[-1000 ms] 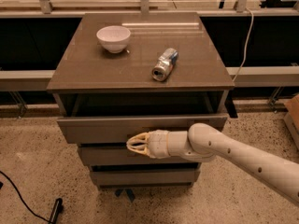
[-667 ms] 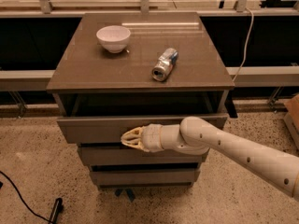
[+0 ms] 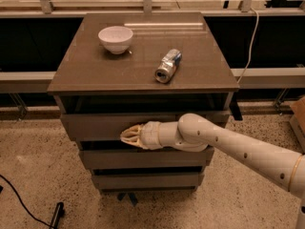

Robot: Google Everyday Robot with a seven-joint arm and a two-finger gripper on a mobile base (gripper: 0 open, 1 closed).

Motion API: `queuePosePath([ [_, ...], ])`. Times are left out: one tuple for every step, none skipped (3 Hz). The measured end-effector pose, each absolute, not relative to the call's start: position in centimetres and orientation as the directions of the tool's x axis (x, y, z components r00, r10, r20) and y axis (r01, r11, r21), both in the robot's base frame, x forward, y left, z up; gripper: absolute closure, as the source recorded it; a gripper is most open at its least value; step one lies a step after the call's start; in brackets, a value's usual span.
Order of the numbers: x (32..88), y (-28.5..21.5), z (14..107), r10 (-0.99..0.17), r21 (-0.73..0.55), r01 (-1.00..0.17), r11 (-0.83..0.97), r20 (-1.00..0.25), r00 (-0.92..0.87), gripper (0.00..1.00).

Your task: Close top drawer

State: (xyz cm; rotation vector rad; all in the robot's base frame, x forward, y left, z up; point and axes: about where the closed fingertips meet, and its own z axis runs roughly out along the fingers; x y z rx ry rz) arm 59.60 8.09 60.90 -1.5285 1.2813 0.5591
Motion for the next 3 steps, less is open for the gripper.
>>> queuePosePath([
  [58.7, 8.6, 61.5, -0.438, -0.415, -0.908, 0.058, -0.828, 0.350, 1.00],
  [55.1, 8.6, 62.3, -0.432, -0.428, -0.904, 0.023, -0.819, 0.377, 1.00],
  [51.0, 9.0, 62.4, -0.456, -0.388, -0.921, -0.014, -0.817, 0.352, 1.00],
])
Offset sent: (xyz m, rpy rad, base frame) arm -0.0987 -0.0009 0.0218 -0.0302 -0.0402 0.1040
